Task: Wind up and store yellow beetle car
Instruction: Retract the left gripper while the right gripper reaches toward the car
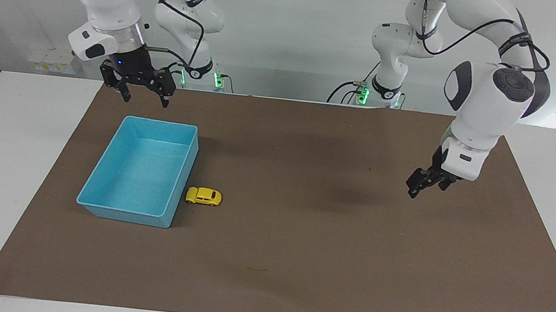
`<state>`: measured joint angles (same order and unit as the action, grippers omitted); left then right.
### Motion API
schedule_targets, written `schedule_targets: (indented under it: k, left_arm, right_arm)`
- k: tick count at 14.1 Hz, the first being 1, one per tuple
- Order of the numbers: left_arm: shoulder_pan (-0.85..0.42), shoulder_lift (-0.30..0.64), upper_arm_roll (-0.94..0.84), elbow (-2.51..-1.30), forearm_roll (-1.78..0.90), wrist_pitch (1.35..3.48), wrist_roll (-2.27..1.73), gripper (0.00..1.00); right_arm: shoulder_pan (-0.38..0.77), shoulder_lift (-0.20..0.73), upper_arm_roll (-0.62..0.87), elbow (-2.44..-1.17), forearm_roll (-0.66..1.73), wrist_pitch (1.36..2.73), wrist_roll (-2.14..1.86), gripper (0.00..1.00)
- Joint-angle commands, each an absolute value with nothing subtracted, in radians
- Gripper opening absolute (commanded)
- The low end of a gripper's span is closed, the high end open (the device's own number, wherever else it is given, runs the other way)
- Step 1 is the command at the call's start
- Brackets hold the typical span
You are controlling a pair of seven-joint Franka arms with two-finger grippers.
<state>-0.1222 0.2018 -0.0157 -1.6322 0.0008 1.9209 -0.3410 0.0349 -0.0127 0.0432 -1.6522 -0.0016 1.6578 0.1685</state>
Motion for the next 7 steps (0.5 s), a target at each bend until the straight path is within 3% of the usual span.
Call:
schedule_targets:
  k: [1,7]
  left_arm:
    - [-0.075,0.154,-0.026,-1.643,0.018,1.884,-0.172,1.0]
    - [-0.072,0.074,-0.026,-1.637,0.012,1.799,-0.051,1.0]
  right_arm:
    - [0.041,0.001,0.051,-1.69,0.015,1.71,0.195,1.0]
    - [0.074,0.061,0.051,-1.723,0.015,1.802,0.346,1.0]
